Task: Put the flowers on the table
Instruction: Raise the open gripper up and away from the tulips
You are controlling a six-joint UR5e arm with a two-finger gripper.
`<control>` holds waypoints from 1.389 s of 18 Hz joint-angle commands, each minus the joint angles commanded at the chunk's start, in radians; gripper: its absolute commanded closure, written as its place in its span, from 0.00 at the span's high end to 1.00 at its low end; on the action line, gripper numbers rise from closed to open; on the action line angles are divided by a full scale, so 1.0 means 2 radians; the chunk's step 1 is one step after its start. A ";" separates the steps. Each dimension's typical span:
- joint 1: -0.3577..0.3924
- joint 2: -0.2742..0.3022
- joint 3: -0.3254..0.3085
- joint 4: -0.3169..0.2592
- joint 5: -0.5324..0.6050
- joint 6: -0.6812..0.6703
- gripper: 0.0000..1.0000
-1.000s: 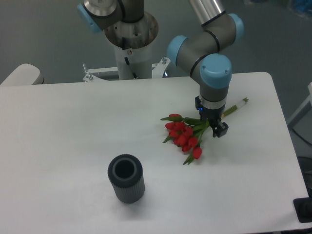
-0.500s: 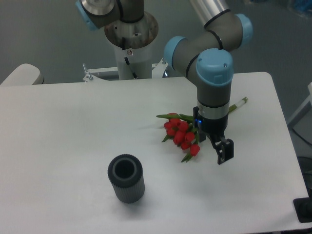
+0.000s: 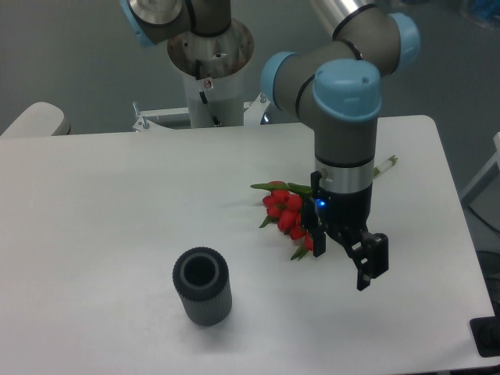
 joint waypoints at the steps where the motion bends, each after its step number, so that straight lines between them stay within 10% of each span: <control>1: 0.006 -0.004 0.013 -0.018 -0.014 0.000 0.99; 6: 0.026 -0.011 0.047 -0.064 -0.039 0.000 0.99; 25: 0.034 -0.009 0.042 -0.068 -0.040 0.011 0.99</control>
